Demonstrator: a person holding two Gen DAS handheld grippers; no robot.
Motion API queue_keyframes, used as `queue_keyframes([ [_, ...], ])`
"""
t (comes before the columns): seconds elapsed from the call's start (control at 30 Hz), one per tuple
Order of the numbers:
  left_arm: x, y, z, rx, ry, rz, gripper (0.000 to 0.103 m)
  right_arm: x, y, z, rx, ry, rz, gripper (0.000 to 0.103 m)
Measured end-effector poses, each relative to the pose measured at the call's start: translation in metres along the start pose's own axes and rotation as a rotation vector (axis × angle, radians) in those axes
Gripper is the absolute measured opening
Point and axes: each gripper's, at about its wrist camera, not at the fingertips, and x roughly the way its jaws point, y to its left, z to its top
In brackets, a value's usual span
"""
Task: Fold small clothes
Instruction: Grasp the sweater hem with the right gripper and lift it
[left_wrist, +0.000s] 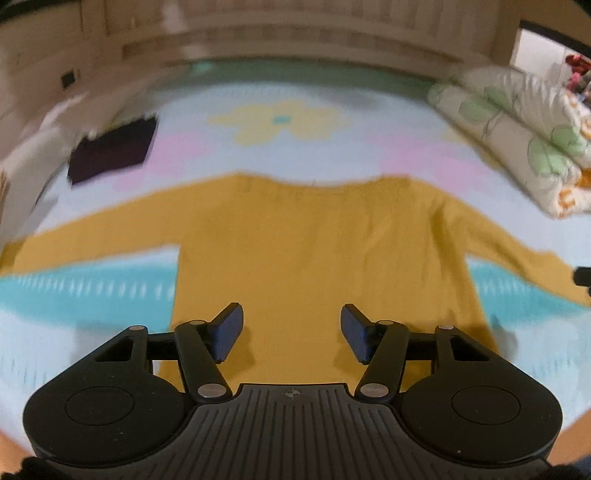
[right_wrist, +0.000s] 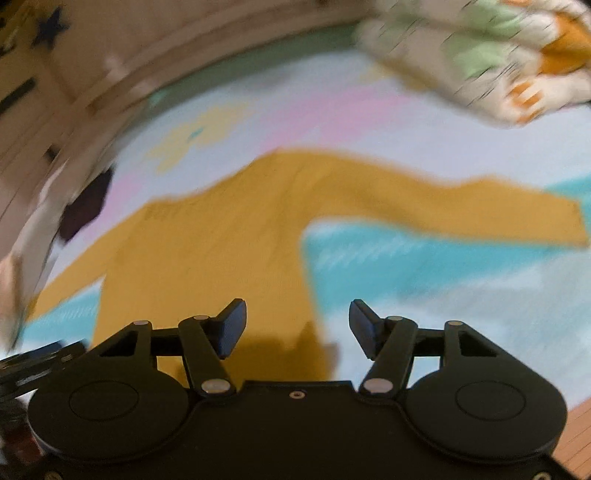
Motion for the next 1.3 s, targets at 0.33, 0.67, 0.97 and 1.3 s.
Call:
queue_keyframes([
  [0.33,0.048,-0.038,0.052,0.077,-0.055,-0.055,0.058,0.022,-0.126,0.069,0.168,-0.054,-0.174,0.067],
  [0.67,0.113,-0.028,0.049,0.039,0.112,-0.046,0.057,0.071,-0.240,0.064,0.352,-0.028,-0.287,0.067],
  [0.97,0.126,-0.018,0.051,0.051,0.131,-0.001,0.057,0.086,-0.282,0.036,0.434,-0.064,-0.294,0.067],
  [1.3,0.122,-0.012,0.059,0.033,0.113,-0.001,0.057,0.089,-0.259,0.055,0.386,-0.024,-0.111,0.013],
])
